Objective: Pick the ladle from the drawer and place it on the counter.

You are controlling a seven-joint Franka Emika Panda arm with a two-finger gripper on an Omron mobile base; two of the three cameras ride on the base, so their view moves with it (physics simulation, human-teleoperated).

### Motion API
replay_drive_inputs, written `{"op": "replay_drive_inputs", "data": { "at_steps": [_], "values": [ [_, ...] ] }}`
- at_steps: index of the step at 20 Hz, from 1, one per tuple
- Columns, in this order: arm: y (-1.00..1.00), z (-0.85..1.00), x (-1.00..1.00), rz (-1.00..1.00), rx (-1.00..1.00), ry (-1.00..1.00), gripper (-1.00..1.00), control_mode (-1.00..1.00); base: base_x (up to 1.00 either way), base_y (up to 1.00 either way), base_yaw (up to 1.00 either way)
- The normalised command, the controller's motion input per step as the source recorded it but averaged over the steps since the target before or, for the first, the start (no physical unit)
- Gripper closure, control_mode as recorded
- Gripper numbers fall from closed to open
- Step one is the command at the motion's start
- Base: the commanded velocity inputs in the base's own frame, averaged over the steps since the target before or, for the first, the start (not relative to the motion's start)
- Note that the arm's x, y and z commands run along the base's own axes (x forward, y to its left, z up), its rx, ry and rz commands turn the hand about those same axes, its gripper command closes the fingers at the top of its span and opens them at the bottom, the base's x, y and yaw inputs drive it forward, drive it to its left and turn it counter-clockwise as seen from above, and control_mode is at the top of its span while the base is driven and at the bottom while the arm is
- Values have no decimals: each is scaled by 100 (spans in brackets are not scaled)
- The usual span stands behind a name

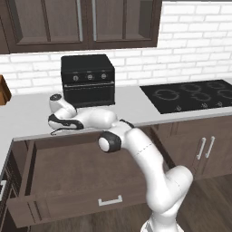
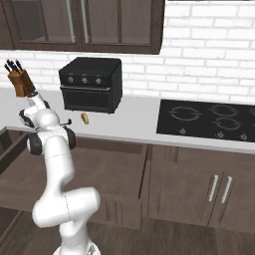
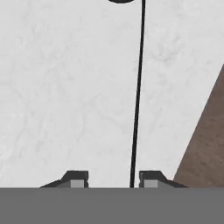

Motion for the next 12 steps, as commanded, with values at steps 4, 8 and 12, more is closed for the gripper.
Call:
{"op": "replay_drive_inputs", "data": {
  "at_steps": [4, 8, 12],
  "values": [
    [-32, 0, 24, 0, 11, -34, -100, -100, 0, 0, 0],
    [-46, 26, -8, -1, 17, -42, -100, -100, 0, 0, 0],
    [-88, 18, -94, 0, 20, -29, -100, -100, 0, 0, 0]
  ]
}}
